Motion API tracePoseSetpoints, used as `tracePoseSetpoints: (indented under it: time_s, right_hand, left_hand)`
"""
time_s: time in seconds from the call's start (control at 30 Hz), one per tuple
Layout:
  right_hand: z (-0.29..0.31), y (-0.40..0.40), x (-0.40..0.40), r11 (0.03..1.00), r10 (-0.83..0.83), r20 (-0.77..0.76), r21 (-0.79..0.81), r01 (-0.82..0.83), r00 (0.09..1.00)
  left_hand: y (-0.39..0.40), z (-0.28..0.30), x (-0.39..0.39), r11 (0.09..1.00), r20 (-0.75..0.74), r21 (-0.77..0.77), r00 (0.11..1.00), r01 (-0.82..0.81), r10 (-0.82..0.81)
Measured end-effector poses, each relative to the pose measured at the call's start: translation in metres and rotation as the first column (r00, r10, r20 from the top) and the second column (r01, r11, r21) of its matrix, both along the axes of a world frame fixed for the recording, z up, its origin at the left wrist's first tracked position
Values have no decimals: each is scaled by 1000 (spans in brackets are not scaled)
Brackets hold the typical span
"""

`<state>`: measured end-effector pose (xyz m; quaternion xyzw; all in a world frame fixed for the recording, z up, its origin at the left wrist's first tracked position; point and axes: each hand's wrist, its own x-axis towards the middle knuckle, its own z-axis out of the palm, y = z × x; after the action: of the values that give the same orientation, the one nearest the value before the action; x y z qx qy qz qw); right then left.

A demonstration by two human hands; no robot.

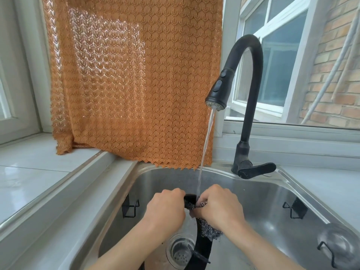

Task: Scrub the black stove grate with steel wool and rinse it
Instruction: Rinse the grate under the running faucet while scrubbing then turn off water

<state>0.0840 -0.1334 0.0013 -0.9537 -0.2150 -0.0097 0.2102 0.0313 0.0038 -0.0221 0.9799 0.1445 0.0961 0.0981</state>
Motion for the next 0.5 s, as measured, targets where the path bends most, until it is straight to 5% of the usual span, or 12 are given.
tracePoseSetpoints:
  time_s: [0.2,0.5]
  right_hand:
    - [-13,9,5,996,-3,117,84,-7,993]
    - [-35,17,9,962,251,234,-164,-216,939]
  left_hand:
    - [0,0,2,1000,-25,-3,999,-31,31]
    - [4,1,0,999,-34,-9,999,-35,35]
